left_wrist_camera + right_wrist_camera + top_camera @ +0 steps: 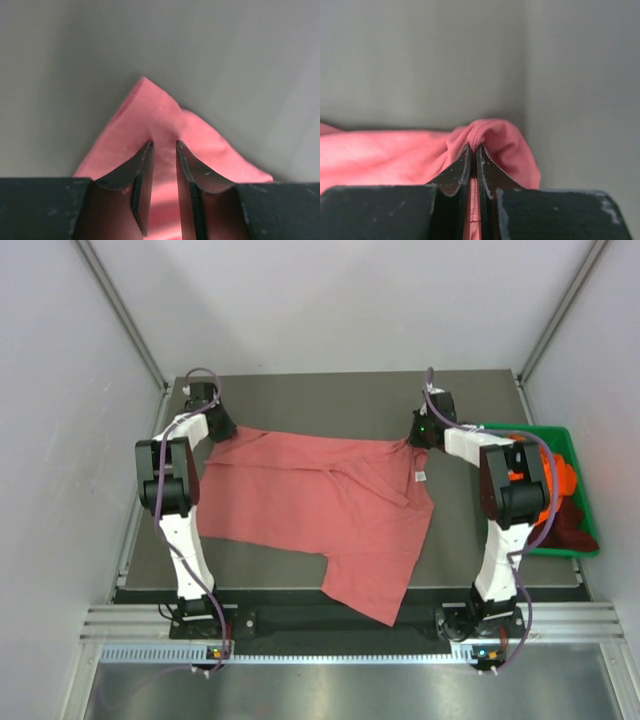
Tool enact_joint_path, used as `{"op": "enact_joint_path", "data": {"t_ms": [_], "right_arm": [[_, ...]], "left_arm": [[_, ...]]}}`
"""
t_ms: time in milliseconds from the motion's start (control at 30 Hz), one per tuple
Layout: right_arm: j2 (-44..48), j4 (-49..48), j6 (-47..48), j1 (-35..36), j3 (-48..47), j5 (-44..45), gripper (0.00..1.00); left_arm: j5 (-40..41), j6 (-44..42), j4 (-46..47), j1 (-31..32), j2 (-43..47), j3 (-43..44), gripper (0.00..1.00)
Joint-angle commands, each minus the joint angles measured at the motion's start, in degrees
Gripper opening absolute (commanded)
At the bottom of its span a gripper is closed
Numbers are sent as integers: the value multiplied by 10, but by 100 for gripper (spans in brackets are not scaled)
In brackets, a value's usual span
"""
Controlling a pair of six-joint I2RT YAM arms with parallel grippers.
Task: Fold and stack the t-shirts
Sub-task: Fold the tshirt
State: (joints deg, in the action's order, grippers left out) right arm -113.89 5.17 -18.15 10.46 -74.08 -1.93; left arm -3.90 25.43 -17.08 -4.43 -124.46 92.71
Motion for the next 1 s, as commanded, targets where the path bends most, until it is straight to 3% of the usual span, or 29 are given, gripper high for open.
{"op": "enact_joint_path", "data": {"t_ms": [0,200,400,467,500,600,800,967], "right_arm": [[-27,-63,36,-20,-68,-58,0],[-85,-7,78,-24,-190,-64,0],[-112,28,91,-30,-241,-68,1],[-106,47,89,-31,-246,-66,8],[-102,57,90,-31,-249,-63,20],[-82,111,66,-31,-263,-35,31],[11,174,-28,-30,-212,52,44],[76,190,-36,-28,-111,21,42]], "left_arm": [[20,30,28,-15,-15,24,30],[63,39,33,-21,-37,38,30],[58,31,28,-23,-58,63,30],[47,24,22,-23,-53,69,30],[46,16,16,-23,-47,77,30],[71,-11,-12,-23,-19,87,30],[123,-53,-25,-23,59,30,31],[121,-49,-38,-23,81,-22,31]]}}
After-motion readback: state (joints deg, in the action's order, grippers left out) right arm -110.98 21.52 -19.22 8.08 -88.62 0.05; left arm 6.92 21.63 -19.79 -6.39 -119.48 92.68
